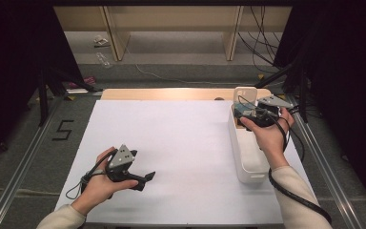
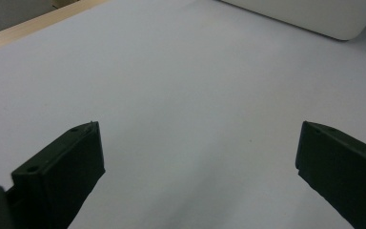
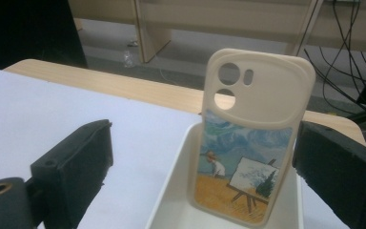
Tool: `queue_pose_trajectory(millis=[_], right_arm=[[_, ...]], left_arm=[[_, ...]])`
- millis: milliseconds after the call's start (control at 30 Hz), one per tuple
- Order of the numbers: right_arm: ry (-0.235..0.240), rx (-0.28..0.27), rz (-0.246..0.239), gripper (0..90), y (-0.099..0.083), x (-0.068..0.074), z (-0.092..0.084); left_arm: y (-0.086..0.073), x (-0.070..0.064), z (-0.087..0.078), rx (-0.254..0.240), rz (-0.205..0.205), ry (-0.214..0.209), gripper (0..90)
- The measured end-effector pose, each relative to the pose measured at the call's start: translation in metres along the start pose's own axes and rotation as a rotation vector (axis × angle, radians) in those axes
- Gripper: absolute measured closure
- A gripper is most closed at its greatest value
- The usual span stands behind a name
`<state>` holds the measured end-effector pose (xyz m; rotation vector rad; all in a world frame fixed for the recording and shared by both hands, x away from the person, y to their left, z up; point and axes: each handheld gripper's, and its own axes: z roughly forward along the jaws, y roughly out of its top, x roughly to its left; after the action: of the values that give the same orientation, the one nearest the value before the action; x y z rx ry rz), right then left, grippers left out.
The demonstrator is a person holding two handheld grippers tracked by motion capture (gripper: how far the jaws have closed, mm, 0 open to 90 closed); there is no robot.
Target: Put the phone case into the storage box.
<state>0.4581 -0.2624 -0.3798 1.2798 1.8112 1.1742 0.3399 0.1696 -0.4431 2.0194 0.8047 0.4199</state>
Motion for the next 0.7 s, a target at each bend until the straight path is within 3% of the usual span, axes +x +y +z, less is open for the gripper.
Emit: queue_pose_trajectory(millis=[700], right_arm=[[0.100, -0.025, -0.029, 7.8, -0.014, 0.012, -0.032]], left_arm=[[0.000, 0.000, 0.000, 0.001, -0.004, 0.003, 1.8]])
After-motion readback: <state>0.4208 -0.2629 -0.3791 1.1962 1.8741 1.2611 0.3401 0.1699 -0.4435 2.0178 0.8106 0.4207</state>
